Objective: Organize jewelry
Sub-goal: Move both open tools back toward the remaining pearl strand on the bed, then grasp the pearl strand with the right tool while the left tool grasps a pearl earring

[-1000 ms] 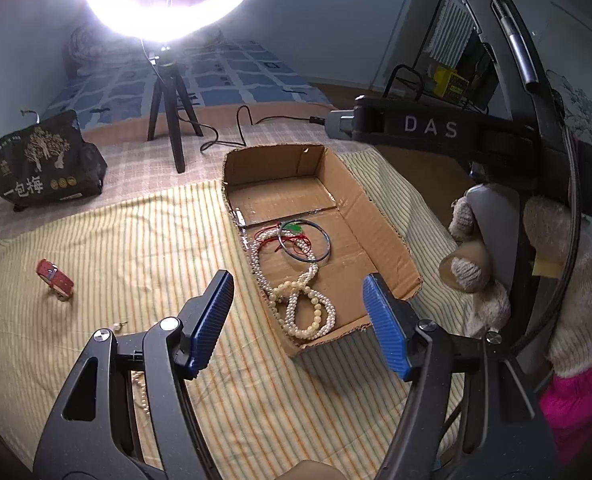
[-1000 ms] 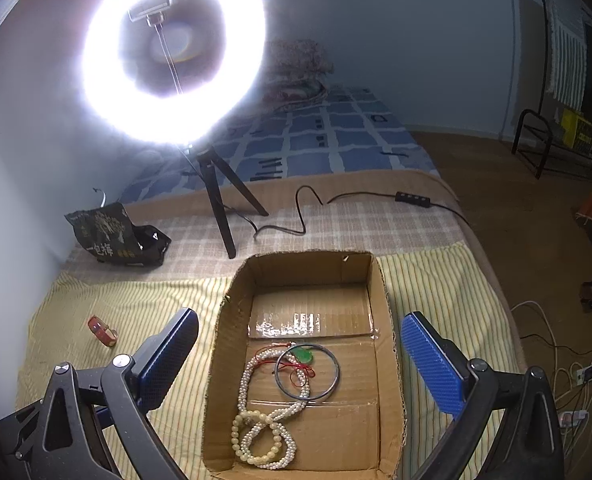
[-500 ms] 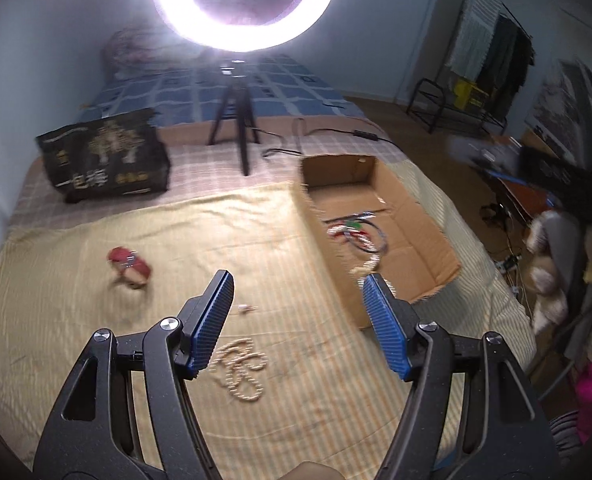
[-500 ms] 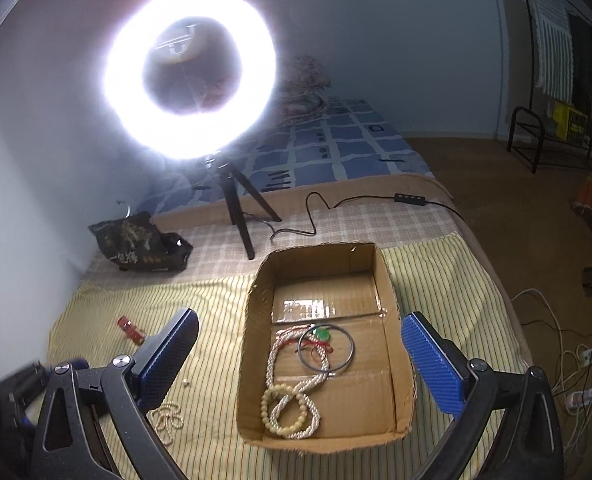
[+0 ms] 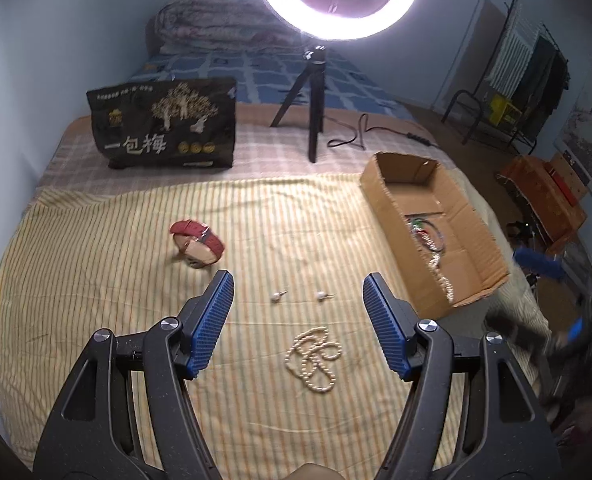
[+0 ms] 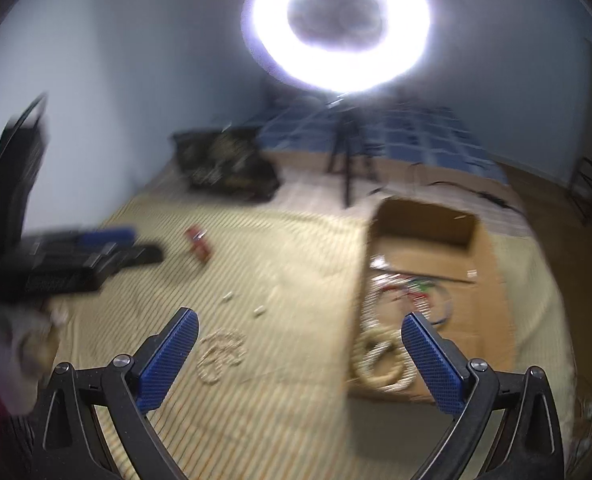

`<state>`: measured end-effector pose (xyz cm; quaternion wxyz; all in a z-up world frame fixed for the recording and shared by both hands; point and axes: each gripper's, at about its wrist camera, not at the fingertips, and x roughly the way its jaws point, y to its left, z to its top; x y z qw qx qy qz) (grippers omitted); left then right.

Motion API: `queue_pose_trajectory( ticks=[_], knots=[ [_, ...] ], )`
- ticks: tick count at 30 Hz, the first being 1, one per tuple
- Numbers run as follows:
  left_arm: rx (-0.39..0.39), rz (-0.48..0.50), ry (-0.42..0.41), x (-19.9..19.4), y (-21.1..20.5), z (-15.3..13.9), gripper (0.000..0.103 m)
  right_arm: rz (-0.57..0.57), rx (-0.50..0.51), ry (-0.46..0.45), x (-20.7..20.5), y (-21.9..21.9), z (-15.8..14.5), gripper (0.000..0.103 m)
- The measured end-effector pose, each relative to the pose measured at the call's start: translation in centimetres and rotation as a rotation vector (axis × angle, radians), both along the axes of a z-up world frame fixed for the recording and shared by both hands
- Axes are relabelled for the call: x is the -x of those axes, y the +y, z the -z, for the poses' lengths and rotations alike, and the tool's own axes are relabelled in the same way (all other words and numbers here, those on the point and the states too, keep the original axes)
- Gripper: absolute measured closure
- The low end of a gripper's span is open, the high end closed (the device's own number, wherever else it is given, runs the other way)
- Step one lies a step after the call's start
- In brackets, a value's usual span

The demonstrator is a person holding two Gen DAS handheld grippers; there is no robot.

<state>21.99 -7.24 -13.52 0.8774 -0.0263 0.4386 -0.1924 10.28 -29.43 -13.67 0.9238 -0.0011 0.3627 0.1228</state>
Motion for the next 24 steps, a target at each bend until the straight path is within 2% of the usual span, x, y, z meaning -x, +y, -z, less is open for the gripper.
queue_pose_trajectory(
  ticks=[5,10,13,15,18,20,24],
  knots=[
    [0.012,-0.016,0.013,-1.0,1.4,1.2,0.034,-0.075,0.008,0.063,0.1,3.8,3.6,0.000],
    [0.011,-0.008,0.065,-2.4,2.1,3.9,0.034,-0.096,0.057,0.104,-0.5,6.1,6.6,0.002],
    [-0.007,0.017,0.088,-3.0,2.0,5.4,0.051,-0.104,0.091,0.104,-0.8,6.9,7.8,0.006],
    [-0.006,0.019,0.112,-3.4,2.0,6.5,0.057,-0.108,0.082,0.113,-1.1,7.0,8.4,0.010],
    [0.020,0.018,0.143,-4.3,2.2,7.8,0.058,-0.108,0.049,0.126,-1.6,7.0,9.4,0.012],
    [0.033,0.027,0.153,-4.6,2.1,8.3,0.063,-0.097,0.024,0.142,-2.1,6.9,10.2,0.016],
    [0.029,0.069,0.160,-5.0,1.1,9.3,0.065,-0.112,0.003,0.161,-2.5,7.3,11.7,0.019]
  ],
)
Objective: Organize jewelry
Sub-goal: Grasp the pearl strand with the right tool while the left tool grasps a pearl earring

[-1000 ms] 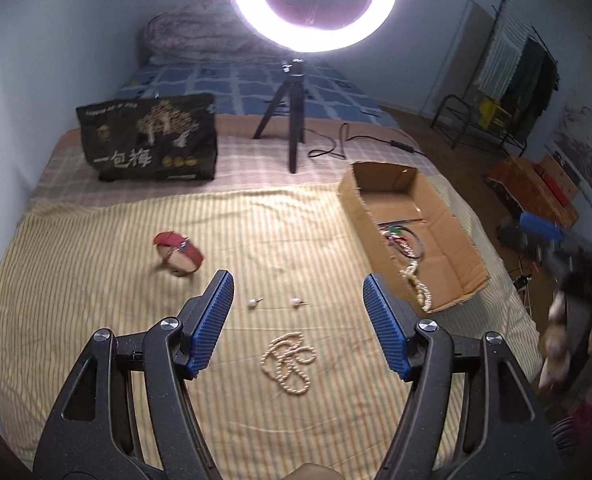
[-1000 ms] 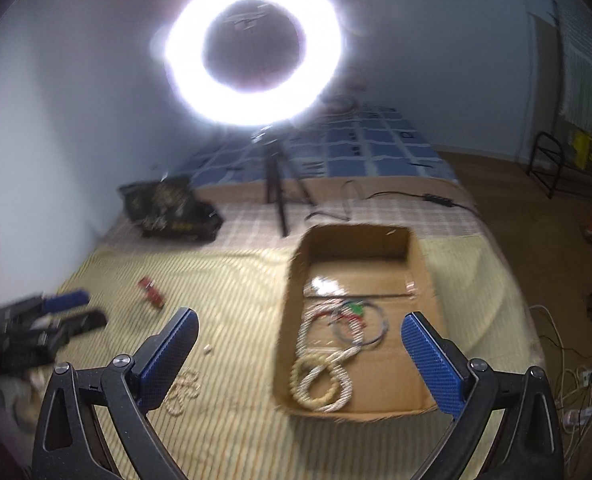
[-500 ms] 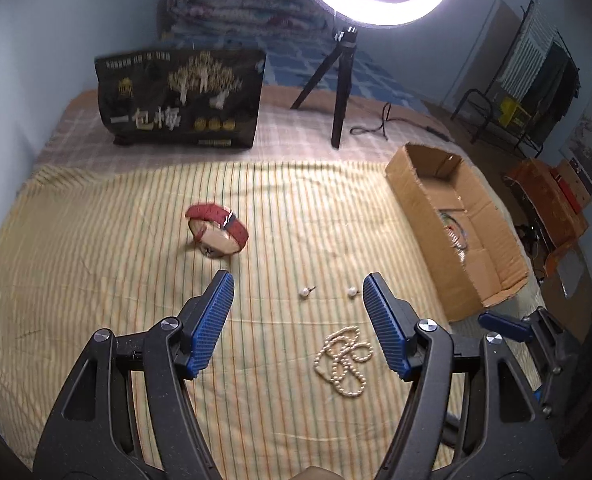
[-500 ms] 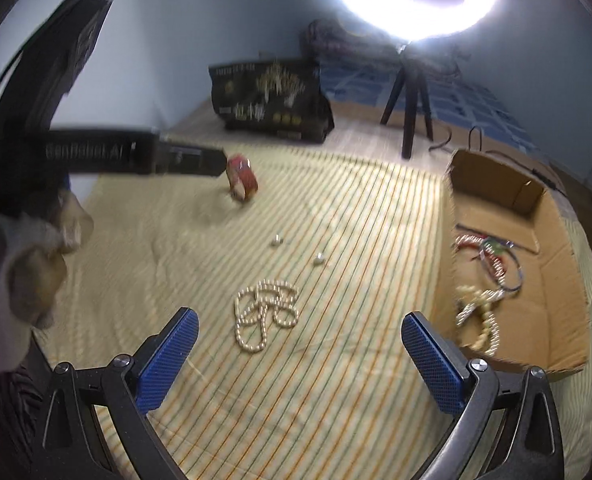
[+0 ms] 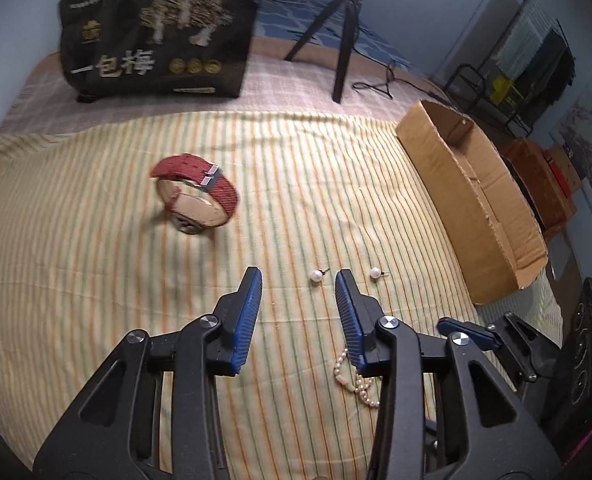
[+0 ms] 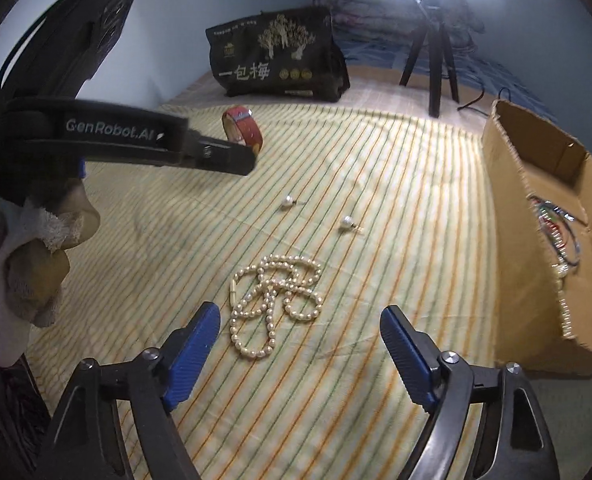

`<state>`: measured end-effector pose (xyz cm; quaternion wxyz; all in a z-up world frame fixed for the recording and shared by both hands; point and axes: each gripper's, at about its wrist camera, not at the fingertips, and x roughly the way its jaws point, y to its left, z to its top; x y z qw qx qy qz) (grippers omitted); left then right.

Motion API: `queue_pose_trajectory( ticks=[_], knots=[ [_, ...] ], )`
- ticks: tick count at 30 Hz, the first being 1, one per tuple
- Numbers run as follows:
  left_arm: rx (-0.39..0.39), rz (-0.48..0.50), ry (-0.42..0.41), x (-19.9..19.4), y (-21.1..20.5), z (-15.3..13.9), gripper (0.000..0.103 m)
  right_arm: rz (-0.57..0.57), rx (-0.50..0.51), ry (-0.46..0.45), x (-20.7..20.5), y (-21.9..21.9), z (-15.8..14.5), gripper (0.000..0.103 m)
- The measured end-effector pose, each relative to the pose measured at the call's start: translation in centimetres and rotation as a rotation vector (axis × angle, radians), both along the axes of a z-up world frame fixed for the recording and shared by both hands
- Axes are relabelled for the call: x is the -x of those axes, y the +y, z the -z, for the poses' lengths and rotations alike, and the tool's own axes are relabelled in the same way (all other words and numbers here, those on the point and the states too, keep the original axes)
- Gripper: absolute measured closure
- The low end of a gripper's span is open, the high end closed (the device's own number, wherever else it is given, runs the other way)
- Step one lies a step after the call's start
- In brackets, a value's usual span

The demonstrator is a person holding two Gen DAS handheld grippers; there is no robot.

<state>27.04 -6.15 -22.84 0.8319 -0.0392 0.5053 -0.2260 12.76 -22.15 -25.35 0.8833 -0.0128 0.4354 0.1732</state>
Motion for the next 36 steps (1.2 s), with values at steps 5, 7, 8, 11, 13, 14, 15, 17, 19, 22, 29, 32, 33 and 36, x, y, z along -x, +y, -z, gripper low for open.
queue_pose_trajectory(
  ticks=[5,7,8,11,13,14,15,17,19,22,29,32,33,36],
  knots=[
    [-0.019,0.046,0.022,-0.2,-1.5,1.6,0.071,-0.024,-0.005,-0.010,0.2,0.7,0.8,0.019],
    [-0.023,0.057,0.030,-0.3,-2.1,2.1,0.071,-0.026,0.009,-0.013,0.3,0.9,1.1,0.019],
    [-0.027,0.062,0.031,-0.4,-2.3,2.3,0.072,-0.028,0.016,-0.014,0.2,1.1,1.3,0.018],
    [-0.047,0.076,0.029,-0.4,-2.8,3.0,0.074,-0.043,0.025,-0.021,0.1,1.5,1.3,0.018],
    [-0.060,0.079,0.025,-0.4,-3.0,3.4,0.074,-0.050,0.045,-0.030,0.1,1.9,1.4,0.018],
    [-0.062,0.079,0.023,-0.5,-3.1,3.5,0.074,-0.052,0.053,-0.033,0.1,2.0,1.5,0.018],
    [-0.062,0.078,0.022,-0.5,-3.1,3.6,0.074,-0.052,0.065,-0.035,0.1,2.2,1.6,0.018],
    [-0.059,0.075,0.019,-0.7,-3.1,3.7,0.076,-0.048,0.079,-0.038,0.0,2.3,1.8,0.019],
    [-0.058,0.072,0.015,-0.7,-3.1,3.8,0.078,-0.044,0.086,-0.042,0.1,2.4,1.8,0.020],
    [-0.065,0.074,0.011,-0.7,-3.3,4.0,0.079,-0.040,0.098,-0.045,0.1,2.4,1.9,0.022],
    [-0.092,0.092,-0.011,-0.4,-3.8,4.1,0.096,-0.038,0.122,-0.062,0.4,2.8,1.7,0.041],
    [-0.096,0.092,-0.014,-0.4,-3.9,4.1,0.097,-0.043,0.117,-0.067,0.4,2.7,1.6,0.056],
    [-0.094,0.091,-0.013,-0.4,-3.8,4.1,0.097,-0.045,0.114,-0.066,0.3,2.6,1.5,0.058],
    [-0.091,0.087,-0.010,-0.4,-3.8,4.1,0.097,-0.052,0.097,-0.060,0.1,2.4,1.5,0.068]
  ],
)
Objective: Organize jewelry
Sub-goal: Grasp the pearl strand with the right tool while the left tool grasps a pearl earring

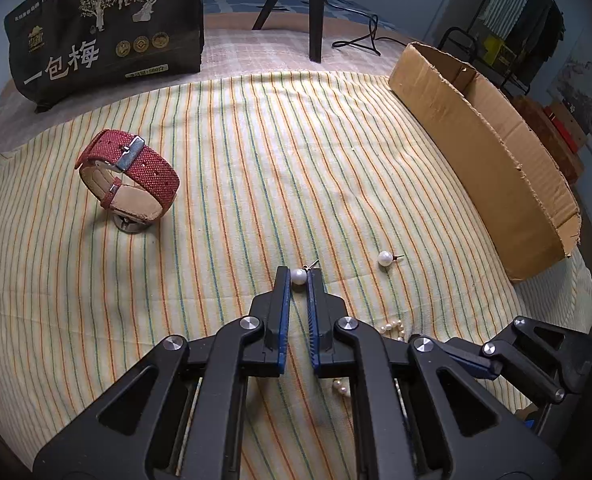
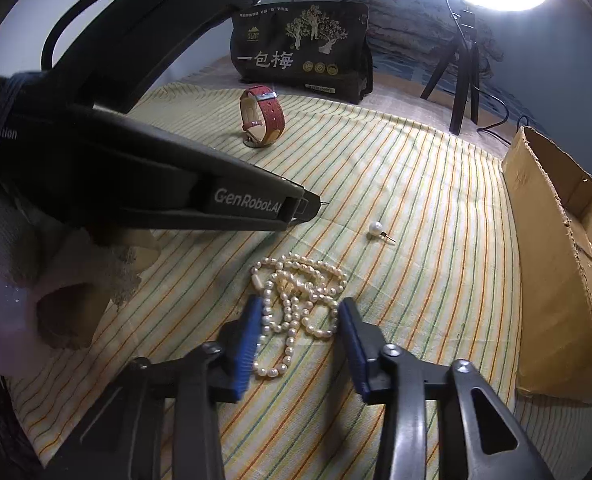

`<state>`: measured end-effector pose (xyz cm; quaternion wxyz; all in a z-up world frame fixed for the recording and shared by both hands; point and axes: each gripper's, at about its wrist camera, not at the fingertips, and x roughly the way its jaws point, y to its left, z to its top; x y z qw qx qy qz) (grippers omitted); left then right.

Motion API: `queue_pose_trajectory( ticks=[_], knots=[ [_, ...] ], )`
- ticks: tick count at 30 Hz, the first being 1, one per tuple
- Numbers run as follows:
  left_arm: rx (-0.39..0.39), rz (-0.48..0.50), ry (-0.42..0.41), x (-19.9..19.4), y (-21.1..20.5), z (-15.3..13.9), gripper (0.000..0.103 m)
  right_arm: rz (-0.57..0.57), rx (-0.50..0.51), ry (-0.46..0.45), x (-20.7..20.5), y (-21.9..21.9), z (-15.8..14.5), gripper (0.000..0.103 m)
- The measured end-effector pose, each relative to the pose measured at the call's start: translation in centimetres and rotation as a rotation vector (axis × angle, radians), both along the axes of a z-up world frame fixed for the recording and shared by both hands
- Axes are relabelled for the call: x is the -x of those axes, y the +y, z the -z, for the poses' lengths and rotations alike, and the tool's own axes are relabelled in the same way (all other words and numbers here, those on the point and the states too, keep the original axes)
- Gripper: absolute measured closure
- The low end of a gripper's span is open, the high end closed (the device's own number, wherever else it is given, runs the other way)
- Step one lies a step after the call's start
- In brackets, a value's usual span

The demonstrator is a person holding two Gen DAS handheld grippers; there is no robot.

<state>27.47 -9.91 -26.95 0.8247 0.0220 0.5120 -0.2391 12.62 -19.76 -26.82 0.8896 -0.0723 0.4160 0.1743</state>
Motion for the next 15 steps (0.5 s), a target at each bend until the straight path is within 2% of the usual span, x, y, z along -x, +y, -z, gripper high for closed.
queue_pose_trajectory(
  ticks=[4,7,15],
  knots=[
    [0.009,-0.012,0.009,-0.1,0.3,-0.1,0.097,0.005,-0.017,0.011,-0.4,-0.5,-0.1,0.088],
    [0.011,-0.025,0.012,-0.2,0.6,-0.3,0.097,0.010,-0.037,0.025,-0.7,-0.9,-0.2,0.095],
    [0.018,-0.049,-0.008,-0.1,1.3,-1.4,0.097,0.012,-0.056,0.014,-0.8,-1.3,-1.1,0.096]
  ],
)
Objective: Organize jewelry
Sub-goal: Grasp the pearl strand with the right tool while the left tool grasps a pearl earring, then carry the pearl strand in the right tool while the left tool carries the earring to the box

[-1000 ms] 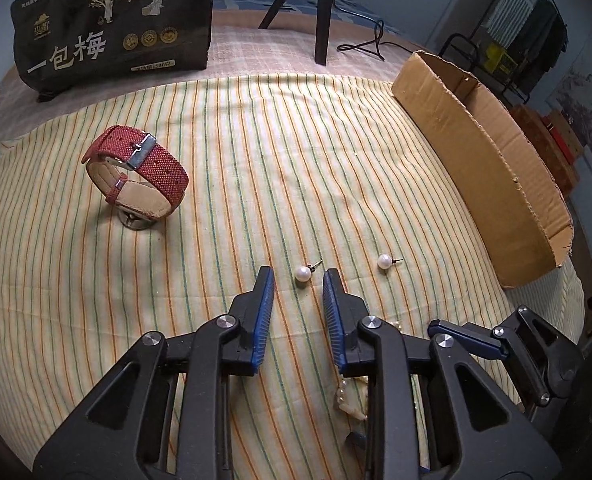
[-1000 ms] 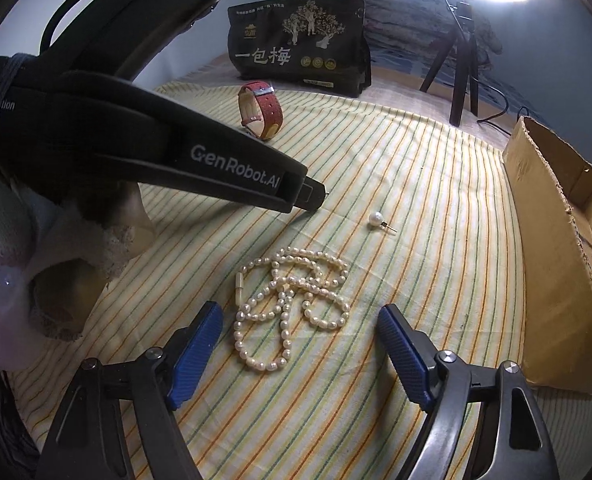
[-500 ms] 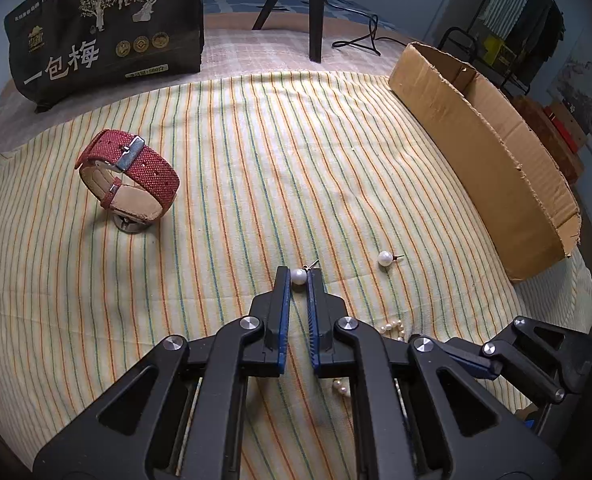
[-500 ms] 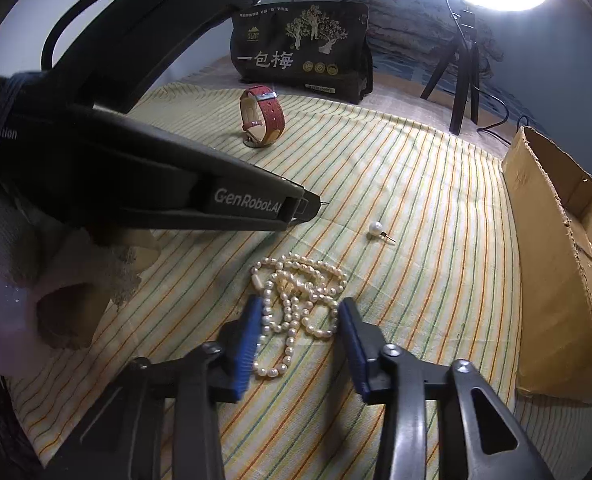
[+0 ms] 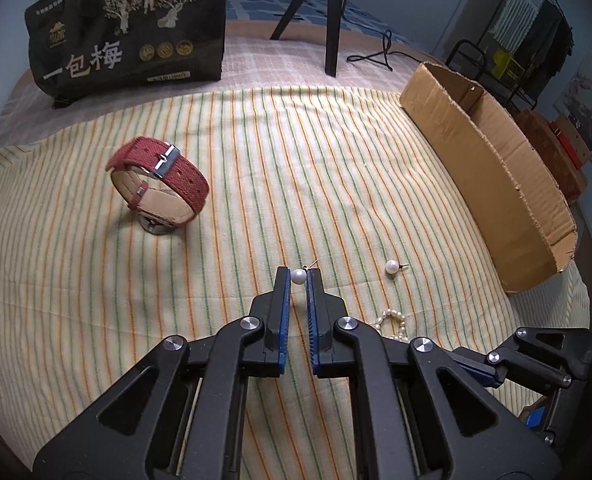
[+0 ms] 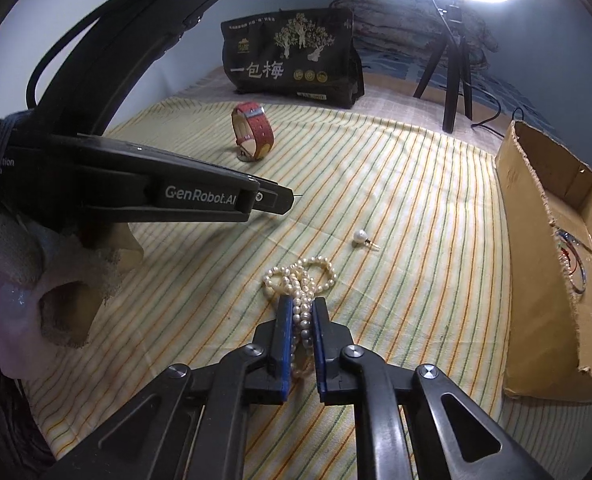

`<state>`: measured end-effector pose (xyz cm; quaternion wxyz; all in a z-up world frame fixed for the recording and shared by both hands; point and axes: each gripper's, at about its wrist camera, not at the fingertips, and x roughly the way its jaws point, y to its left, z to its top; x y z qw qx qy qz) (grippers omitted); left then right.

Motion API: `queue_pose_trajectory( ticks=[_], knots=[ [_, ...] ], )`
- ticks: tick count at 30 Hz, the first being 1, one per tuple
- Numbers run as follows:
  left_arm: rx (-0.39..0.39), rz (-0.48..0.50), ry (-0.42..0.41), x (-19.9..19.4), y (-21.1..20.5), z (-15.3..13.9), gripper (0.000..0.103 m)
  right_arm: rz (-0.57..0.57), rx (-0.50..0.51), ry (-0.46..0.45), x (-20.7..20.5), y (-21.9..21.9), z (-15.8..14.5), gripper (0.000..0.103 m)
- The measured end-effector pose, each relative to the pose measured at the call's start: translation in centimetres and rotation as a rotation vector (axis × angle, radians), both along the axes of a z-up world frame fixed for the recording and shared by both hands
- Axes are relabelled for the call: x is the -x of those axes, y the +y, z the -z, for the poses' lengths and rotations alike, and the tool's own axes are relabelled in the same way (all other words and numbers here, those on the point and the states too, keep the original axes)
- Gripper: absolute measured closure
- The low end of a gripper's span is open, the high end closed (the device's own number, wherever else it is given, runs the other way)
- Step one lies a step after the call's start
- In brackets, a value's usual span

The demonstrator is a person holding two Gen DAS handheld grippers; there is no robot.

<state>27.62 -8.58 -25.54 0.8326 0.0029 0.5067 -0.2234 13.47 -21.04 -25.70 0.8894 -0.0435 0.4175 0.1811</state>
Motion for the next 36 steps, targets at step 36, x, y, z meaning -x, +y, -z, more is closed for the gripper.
queue_pose_trajectory(
  ticks=[36],
  knots=[
    [0.097,0.045,-0.151,5.2,-3.7,-10.1,0.097,0.231,-0.120,-0.217,3.4,-10.7,-11.4,0.097]
  ],
)
